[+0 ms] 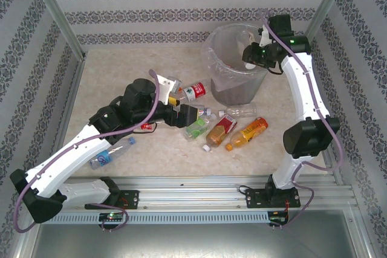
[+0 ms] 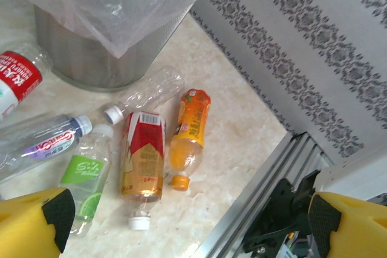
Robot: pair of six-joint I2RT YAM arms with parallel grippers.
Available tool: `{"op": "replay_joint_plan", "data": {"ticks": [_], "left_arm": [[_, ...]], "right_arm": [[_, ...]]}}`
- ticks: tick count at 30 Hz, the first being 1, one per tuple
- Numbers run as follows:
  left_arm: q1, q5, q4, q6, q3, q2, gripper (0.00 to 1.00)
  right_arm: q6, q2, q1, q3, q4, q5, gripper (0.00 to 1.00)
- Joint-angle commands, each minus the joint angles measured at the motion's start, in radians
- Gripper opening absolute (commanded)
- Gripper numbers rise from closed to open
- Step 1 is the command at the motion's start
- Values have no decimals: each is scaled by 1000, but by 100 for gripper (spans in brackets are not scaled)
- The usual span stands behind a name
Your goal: Put the plastic bottles in the bin
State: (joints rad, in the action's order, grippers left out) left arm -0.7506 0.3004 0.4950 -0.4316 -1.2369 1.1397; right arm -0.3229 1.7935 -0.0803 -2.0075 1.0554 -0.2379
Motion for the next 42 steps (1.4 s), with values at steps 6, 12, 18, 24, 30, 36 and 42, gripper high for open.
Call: {"op": "replay_joint_plan", "data": {"ticks": [6, 12, 18, 24, 30, 36, 42], "left_arm": [[-39, -71, 62, 49, -23, 13, 100], [-52, -86, 104, 85, -6, 19, 100], [-55, -59, 150, 145, 8, 32, 99], [-56, -77, 250, 247, -8, 99, 98], [-56, -117, 304, 315, -28, 194, 97], [-56, -115, 310, 336, -52, 323, 96], [-56, -176, 292, 332, -82, 460, 94]], "right_arm": [[-28, -5, 6, -55, 39, 51, 60], [-6, -60, 5, -76, 54, 50, 72], [16, -204, 3, 42, -18, -36, 72], [4, -434, -15, 296, -125, -127, 72], [-55, -673, -52, 563, -213, -250, 75], [-106, -863, -94, 763, -228, -293, 78], [-122, -1000, -102, 912, -223, -365, 80]]}}
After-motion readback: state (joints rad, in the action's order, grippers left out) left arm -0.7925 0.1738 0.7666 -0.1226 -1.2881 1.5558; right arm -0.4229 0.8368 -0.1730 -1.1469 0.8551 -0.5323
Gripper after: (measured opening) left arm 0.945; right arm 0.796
